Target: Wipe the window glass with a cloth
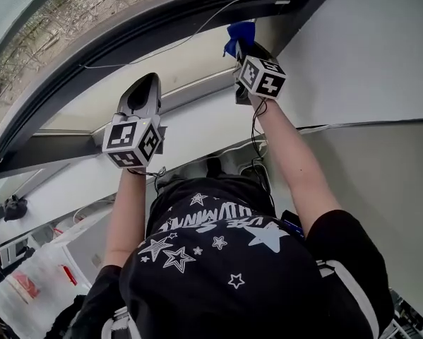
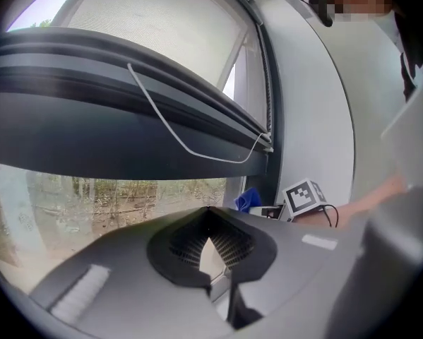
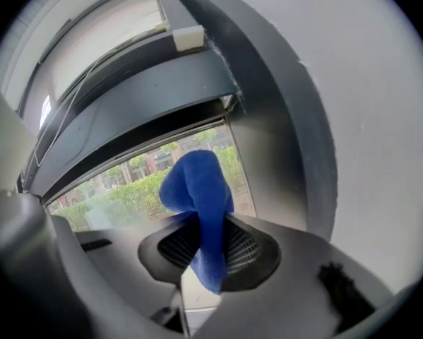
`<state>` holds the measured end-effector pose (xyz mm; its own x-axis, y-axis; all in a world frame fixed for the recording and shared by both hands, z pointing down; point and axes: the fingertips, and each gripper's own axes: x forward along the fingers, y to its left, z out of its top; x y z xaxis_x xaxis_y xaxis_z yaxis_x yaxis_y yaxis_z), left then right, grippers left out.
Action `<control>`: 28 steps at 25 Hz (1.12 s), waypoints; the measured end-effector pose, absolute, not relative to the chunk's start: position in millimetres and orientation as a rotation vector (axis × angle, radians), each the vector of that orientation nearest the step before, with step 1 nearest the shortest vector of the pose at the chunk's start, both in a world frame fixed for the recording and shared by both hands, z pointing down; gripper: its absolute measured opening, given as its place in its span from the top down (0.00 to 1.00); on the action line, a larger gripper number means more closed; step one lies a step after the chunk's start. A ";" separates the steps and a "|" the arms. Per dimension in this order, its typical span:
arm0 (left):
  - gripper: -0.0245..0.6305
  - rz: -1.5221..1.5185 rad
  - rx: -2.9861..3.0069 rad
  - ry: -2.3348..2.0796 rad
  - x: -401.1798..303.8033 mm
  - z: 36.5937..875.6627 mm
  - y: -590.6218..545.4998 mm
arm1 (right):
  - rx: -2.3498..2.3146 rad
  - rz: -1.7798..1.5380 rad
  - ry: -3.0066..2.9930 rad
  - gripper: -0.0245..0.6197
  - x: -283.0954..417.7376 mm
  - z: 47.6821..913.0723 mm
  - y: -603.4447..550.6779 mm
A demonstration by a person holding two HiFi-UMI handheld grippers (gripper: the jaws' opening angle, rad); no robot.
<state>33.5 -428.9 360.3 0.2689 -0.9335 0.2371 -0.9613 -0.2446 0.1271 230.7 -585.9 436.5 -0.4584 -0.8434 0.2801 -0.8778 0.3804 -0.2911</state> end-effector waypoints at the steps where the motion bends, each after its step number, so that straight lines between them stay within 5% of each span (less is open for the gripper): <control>1: 0.95 0.164 2.303 -1.750 37.1 360.0 -427.6 | 1.592 0.614 -2.534 0.85 233.6 436.0 -584.7; 13: 0.95 0.116 2.134 -1.891 -18.9 379.2 -363.2 | 1.431 0.501 -2.581 0.85 184.0 436.6 -544.0; 28: 0.95 0.057 1.690 -2.213 -253.9 408.1 -170.9 | 0.654 0.363 -2.745 0.85 -129.9 459.7 -340.6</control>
